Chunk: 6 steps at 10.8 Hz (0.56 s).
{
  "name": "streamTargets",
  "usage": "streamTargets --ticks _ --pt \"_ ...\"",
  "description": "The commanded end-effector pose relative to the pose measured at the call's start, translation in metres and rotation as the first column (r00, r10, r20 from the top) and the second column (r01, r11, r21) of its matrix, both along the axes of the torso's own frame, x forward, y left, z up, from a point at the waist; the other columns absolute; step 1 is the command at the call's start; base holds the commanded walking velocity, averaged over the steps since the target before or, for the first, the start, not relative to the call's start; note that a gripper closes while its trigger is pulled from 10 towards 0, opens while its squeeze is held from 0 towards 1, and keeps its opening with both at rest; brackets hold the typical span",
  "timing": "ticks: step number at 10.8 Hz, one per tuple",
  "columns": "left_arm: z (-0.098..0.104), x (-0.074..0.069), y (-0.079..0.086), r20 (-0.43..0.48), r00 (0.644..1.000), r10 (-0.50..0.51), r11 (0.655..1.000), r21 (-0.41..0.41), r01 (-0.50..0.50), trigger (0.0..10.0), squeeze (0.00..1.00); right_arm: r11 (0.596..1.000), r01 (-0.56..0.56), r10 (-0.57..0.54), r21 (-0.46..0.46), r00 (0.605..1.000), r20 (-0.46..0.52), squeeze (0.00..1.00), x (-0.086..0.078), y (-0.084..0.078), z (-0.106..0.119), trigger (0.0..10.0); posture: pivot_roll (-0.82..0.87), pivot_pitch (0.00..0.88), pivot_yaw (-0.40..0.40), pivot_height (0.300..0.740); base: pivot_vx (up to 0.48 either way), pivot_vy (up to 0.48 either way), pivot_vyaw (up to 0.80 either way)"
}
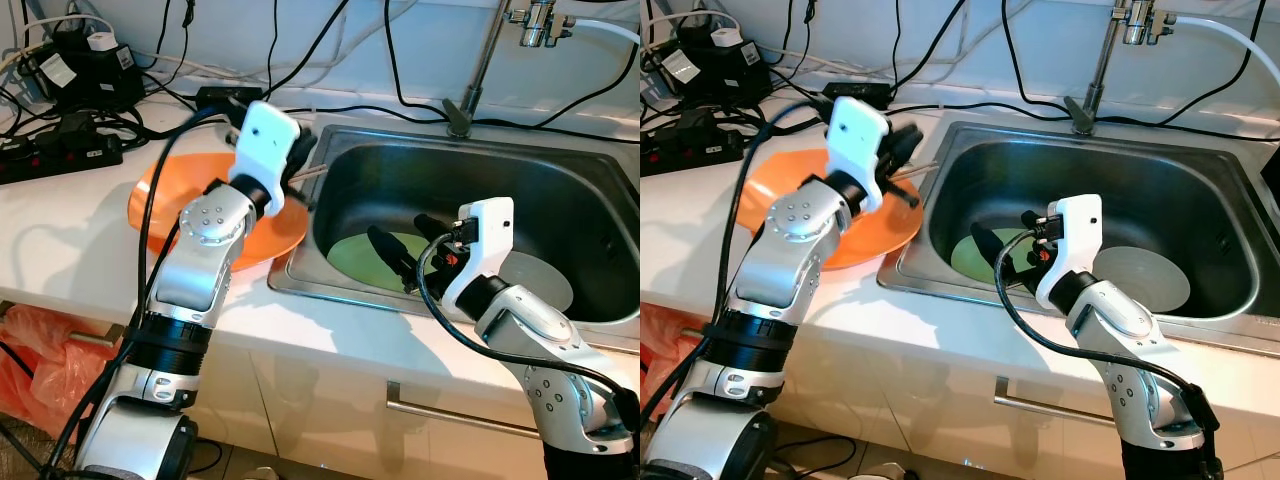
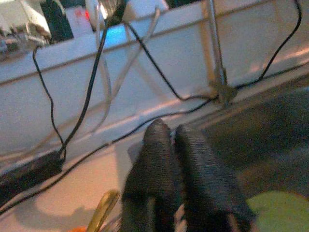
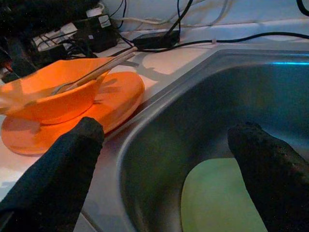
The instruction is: Kitchen organization
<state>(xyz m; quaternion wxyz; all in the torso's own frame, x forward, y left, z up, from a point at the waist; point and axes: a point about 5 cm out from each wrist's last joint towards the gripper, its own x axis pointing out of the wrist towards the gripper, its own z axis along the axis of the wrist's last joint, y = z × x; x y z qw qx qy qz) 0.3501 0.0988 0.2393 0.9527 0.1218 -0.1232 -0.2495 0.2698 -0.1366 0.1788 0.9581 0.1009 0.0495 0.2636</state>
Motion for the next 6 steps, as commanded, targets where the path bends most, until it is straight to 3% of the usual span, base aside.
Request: streamTargets --ticks 1,6 --pt "0.007 -0.004 -0.001 0.043 0.999 -0.012 1.000 -0.012 0.012 10.0 1.00 1.000 0.007 -0.007 -0.007 1.000 0.026 0.00 0.002 0.000 0.005 10.0 0.08 0.000 0.012 0.740 0.000 0.000 0.00" --pt "-0.008 -0.016 0.005 0.023 0.997 -0.079 0.974 0.216 0.072 10.0 1.00 0.998 -0.054 0.053 -0.014 0.999 -0.011 0.00 -0.002 0.001 0.000 10.0 0.08 0.003 0.012 0.740 0.000 0.000 0.00"
